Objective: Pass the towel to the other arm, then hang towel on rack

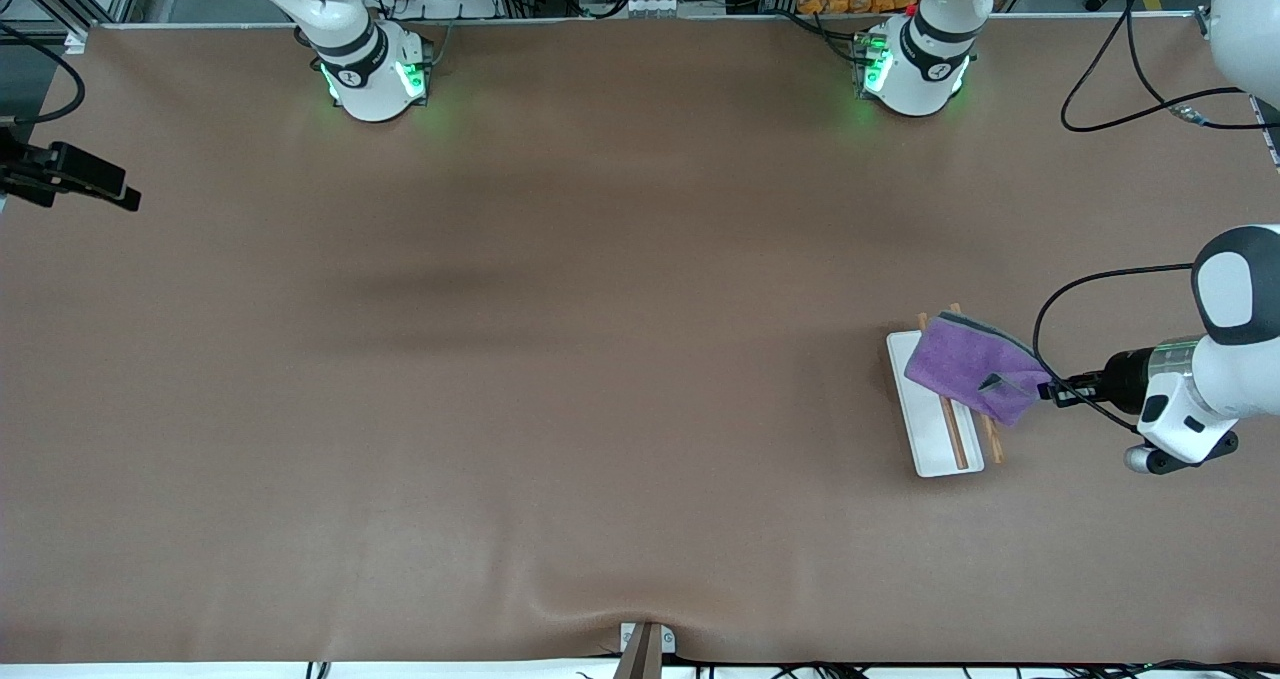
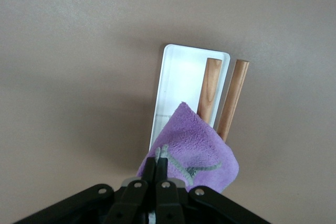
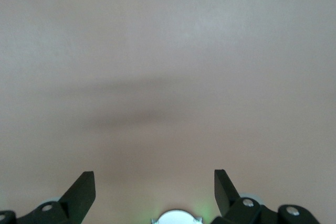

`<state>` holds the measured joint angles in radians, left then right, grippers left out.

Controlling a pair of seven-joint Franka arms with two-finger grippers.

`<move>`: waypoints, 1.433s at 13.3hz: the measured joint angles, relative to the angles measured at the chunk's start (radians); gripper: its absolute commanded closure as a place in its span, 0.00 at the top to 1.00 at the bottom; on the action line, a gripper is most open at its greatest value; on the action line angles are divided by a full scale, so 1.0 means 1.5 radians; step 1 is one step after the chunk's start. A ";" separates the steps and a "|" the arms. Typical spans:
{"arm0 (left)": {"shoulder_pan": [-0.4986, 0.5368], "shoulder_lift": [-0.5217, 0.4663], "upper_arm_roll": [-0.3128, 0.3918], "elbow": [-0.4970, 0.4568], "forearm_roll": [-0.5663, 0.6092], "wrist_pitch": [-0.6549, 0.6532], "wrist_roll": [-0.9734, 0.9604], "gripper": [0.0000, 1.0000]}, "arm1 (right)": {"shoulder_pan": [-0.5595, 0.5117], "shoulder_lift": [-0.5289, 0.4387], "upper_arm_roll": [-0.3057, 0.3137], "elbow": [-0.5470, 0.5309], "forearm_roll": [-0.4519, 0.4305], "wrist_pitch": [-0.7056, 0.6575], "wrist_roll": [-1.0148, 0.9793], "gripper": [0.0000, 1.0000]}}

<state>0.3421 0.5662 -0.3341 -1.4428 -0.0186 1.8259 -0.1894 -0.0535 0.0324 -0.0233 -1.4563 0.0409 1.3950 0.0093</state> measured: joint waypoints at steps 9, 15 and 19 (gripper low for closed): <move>-0.006 -0.032 -0.010 0.015 0.003 0.000 0.000 1.00 | -0.010 -0.017 -0.011 0.003 0.000 0.013 0.000 1.00; -0.043 -0.130 -0.041 0.022 0.161 -0.009 0.001 1.00 | -0.012 -0.017 -0.012 0.006 0.000 0.013 0.000 1.00; -0.048 -0.194 -0.058 0.026 0.167 -0.047 0.001 1.00 | -0.012 -0.017 -0.012 0.014 0.000 0.013 0.000 1.00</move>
<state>0.2706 0.2747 -0.4217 -1.4041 0.2314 1.7549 -0.1879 -0.0717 0.0069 -0.0412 -1.4350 0.0404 1.4146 0.0097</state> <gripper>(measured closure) 0.000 0.000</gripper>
